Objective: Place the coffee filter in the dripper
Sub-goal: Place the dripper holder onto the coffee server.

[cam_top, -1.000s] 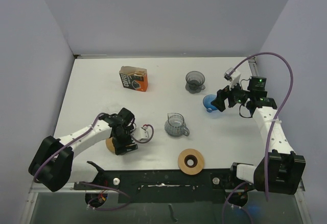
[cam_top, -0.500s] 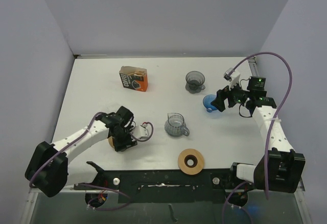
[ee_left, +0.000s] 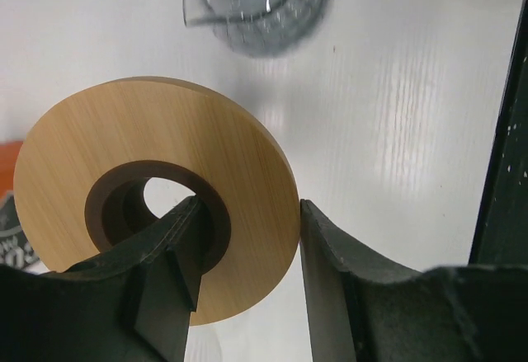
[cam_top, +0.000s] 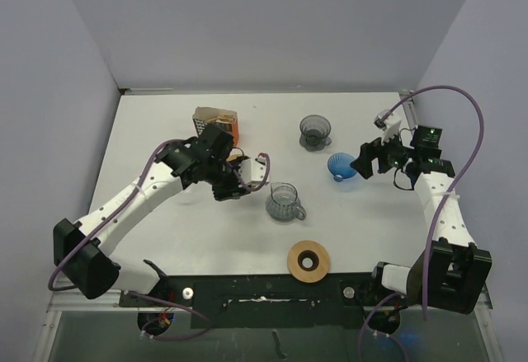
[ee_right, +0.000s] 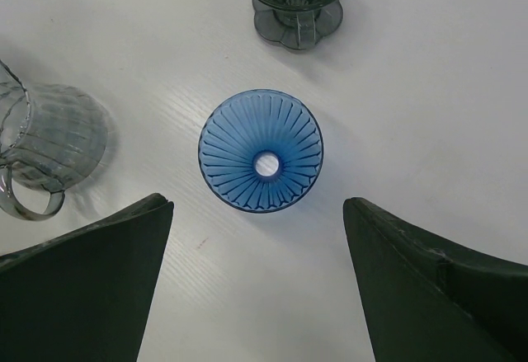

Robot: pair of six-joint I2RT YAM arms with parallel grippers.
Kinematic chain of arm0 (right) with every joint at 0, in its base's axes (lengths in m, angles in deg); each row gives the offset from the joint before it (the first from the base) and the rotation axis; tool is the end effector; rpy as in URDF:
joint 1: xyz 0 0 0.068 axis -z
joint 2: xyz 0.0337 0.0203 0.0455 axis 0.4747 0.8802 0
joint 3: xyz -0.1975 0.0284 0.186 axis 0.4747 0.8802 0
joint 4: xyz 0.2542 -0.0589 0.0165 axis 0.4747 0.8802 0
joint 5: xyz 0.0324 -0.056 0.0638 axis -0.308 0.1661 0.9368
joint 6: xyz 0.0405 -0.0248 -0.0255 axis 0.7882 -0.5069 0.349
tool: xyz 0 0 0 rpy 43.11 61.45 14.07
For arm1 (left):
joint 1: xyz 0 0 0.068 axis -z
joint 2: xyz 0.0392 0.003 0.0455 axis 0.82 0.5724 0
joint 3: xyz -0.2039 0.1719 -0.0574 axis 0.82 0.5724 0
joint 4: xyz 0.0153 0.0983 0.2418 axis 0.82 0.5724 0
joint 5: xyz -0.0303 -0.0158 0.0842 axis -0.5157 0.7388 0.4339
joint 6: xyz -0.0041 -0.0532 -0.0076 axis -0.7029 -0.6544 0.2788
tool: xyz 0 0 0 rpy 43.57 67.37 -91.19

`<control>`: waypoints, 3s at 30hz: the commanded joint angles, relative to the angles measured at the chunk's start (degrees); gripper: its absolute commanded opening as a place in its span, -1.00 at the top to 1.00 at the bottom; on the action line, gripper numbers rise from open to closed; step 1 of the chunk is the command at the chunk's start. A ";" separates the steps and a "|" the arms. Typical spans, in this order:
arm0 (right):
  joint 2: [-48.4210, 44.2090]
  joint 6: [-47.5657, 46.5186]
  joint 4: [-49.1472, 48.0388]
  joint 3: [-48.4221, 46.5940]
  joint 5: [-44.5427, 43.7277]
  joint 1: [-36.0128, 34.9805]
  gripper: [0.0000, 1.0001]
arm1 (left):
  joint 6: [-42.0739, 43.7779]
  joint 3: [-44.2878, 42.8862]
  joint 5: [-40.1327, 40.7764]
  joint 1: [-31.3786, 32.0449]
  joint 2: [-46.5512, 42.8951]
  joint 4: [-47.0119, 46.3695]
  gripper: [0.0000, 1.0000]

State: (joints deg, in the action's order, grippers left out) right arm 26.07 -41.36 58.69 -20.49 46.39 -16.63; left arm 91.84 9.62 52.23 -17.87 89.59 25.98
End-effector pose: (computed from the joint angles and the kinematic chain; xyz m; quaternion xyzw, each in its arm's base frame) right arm 0.2575 -0.0289 0.2854 -0.2215 0.8408 0.2092 0.4474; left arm 0.2023 -0.1687 0.3091 0.6578 0.6918 -0.1494 0.2578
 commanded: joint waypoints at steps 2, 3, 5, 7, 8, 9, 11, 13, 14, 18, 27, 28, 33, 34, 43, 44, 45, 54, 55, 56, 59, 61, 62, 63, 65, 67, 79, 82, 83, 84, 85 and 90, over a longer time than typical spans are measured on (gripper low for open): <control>-1.28 -0.78 -2.43 -0.02 0.87 0.95 -0.75 | 3.29 -10.38 -4.67 6.97 6.42 -1.58 0.48; -1.31 -0.80 -2.43 -0.02 0.81 0.95 -0.75 | 3.65 -11.63 -4.16 8.32 7.93 -1.86 0.49; -1.31 -0.79 -2.43 -0.02 0.96 1.03 -0.75 | 4.41 -14.01 -3.01 10.43 11.21 -2.01 0.49; -1.31 -0.79 -2.41 -0.02 1.01 1.00 -0.76 | 4.89 -16.45 -2.13 12.02 14.70 -2.09 0.49; -1.34 -0.81 -2.39 -0.02 0.99 1.03 -0.76 | 5.14 -17.62 -1.87 12.66 16.33 -2.09 0.50; -1.35 -0.87 -2.36 -0.02 0.93 1.04 -0.76 | 5.22 -18.82 -1.73 13.19 17.98 -2.10 0.50; -1.49 -0.86 -2.37 0.03 0.98 1.12 -0.76 | 5.14 -21.07 -1.95 13.83 21.28 -1.85 0.50; -1.68 -0.88 -2.43 0.07 1.10 1.14 -0.77 | 5.23 -22.92 -2.22 14.47 23.68 -1.38 0.50; -1.70 -0.80 -2.45 0.07 1.23 1.07 -0.77 | 5.22 -23.70 -2.15 14.76 24.79 -1.20 0.51; -1.70 -0.79 -2.37 0.00 1.69 1.05 -0.78 | 4.94 -25.62 -2.05 15.18 27.81 0.26 0.50; -1.78 -0.79 -2.31 -0.11 1.64 0.95 -0.79 | 4.08 -25.94 -2.84 15.87 29.97 2.02 0.50; -1.79 -0.86 -2.26 -0.11 1.60 1.00 -0.79 | 3.93 -25.91 -2.72 15.87 30.21 2.24 0.50; -1.87 -0.94 -2.33 -0.11 1.34 0.99 -0.80 | 2.97 -25.05 -2.40 15.88 30.27 2.75 0.50; -1.86 -0.98 -2.34 -0.11 1.29 0.96 -0.80 | 2.95 -24.75 -2.38 15.88 30.23 2.61 0.51; -1.87 -1.04 -2.26 -0.02 1.15 1.08 -0.82 | 1.85 -24.05 -0.60 15.96 30.85 1.07 0.45; -1.83 -1.05 -2.26 -0.02 1.15 1.05 -0.82 | 1.85 -24.04 -0.64 15.96 30.89 1.07 0.44; -1.94 -1.12 -2.30 -0.02 1.09 1.11 -0.82 | 1.85 -23.93 -0.60 15.96 30.88 0.96 0.44; -2.18 -1.21 -2.25 -0.02 0.96 1.06 -0.84 | 1.03 -23.25 -0.38 16.77 31.57 0.28 0.35; -2.29 -1.30 -2.26 -0.02 0.98 1.04 -0.84 | 0.98 -23.15 -0.29 16.94 31.61 0.28 0.32; -2.27 -1.25 -2.28 -0.02 0.98 1.04 -0.84 | 0.97 -23.13 -0.27 17.07 31.64 0.28 0.31; -2.23 -1.31 -2.25 -0.02 0.98 1.04 -0.84 | 0.65 -23.16 0.15 17.52 31.94 -0.02 0.24; -2.31 -1.32 -2.27 -0.02 0.95 1.04 -0.85 | 0.53 -23.30 0.97 17.71 32.08 -0.16 0.18; -2.32 -1.27 -2.19 -0.02 0.92 1.04 -0.85 | 0.46 -23.29 1.40 17.80 32.12 -0.17 0.12; -2.32 -1.36 -2.17 -0.02 0.97 1.04 -0.85 | 0.36 -23.43 1.80 17.88 32.10 -0.21 0.06; -2.32 -1.40 -2.17 -0.02 0.94 1.04 -0.85 | -0.06 -23.80 2.41 17.90 31.84 -0.18 -0.08; -2.32 -1.40 -2.17 -0.06 0.97 1.04 -0.86 | -0.44 -24.55 3.05 17.90 31.36 -0.04 -0.18; -2.01 -1.53 -2.17 0.07 0.72 1.05 -0.88 | -1.07 -26.80 5.23 17.83 25.93 1.21 -0.43; -1.90 -1.58 -2.17 0.07 0.71 1.06 -0.88 | -1.39 -26.61 6.15 17.68 24.09 1.40 -0.44; -1.95 -1.52 -2.17 0.07 0.72 1.04 -0.88 | -1.48 -26.53 6.47 17.53 23.32 1.42 -0.44; -1.96 -1.57 -2.17 0.07 0.72 1.04 -0.88 | -1.75 -26.58 6.63 17.29 22.98 1.38 -0.45; -1.94 -1.65 -2.17 0.07 0.56 1.04 -0.88 | -2.05 -26.55 6.65 16.90 22.40 1.37 -0.45; -1.70 -1.84 -2.09 0.07 0.67 1.11 -0.89 | -5.02 -27.40 6.07 13.00 20.90 0.70 -0.45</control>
State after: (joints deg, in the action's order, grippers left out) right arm 25.90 -42.45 58.45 -20.49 46.57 -15.94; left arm 89.68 -14.62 58.50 -1.52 113.78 27.38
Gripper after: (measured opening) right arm 0.944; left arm 0.721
